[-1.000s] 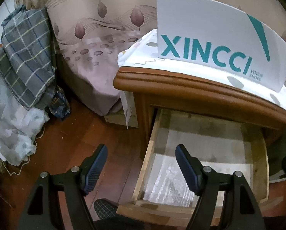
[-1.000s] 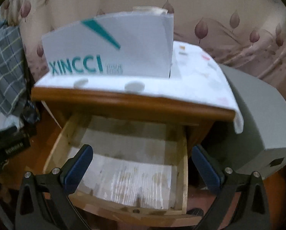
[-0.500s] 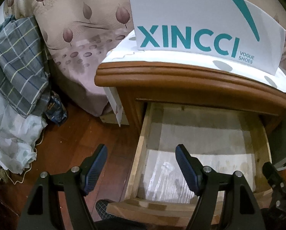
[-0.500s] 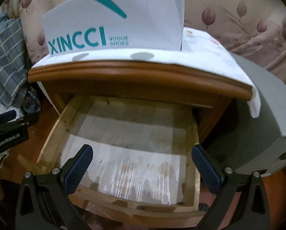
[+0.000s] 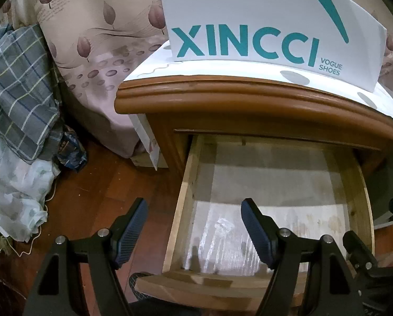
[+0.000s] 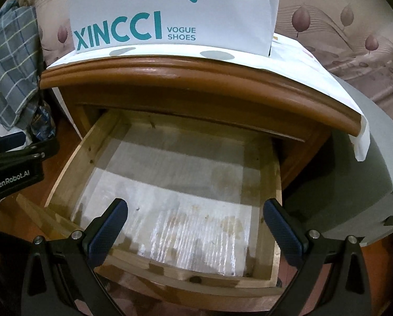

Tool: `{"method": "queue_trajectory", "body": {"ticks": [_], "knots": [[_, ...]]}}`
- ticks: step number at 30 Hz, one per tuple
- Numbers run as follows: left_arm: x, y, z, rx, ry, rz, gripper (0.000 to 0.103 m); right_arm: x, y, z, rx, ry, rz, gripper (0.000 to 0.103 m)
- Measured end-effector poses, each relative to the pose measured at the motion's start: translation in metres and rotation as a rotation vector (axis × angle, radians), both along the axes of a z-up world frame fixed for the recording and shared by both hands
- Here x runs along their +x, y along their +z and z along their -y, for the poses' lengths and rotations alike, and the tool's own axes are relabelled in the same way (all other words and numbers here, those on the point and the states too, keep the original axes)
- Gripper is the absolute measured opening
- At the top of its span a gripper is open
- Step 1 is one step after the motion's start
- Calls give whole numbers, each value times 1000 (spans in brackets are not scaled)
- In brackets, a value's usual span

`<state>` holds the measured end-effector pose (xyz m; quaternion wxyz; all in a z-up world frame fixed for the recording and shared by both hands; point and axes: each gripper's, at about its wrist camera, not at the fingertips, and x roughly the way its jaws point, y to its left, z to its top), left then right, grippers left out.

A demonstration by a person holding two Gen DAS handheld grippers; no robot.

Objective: Take underwear out of drawer

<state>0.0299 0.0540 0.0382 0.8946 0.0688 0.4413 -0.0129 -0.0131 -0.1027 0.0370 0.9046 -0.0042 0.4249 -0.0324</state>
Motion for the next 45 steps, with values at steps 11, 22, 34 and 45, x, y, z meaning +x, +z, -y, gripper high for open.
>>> {"method": "queue_trajectory", "body": {"ticks": [11,22,34,45], "knots": [[0,-2,2,12,-5,-4,75,3,-5,-1,35,7,-26,102],[0,-2,4,3,-16,-1,75,3,-6,-2,37,4,-30,102],[-1,-2,7,-5,-28,1,75,4,-6,-3,37,4,-37,102],[1,-5,4,-38,-31,-26,75,3,-6,-5,36,4,-37,102]]}}
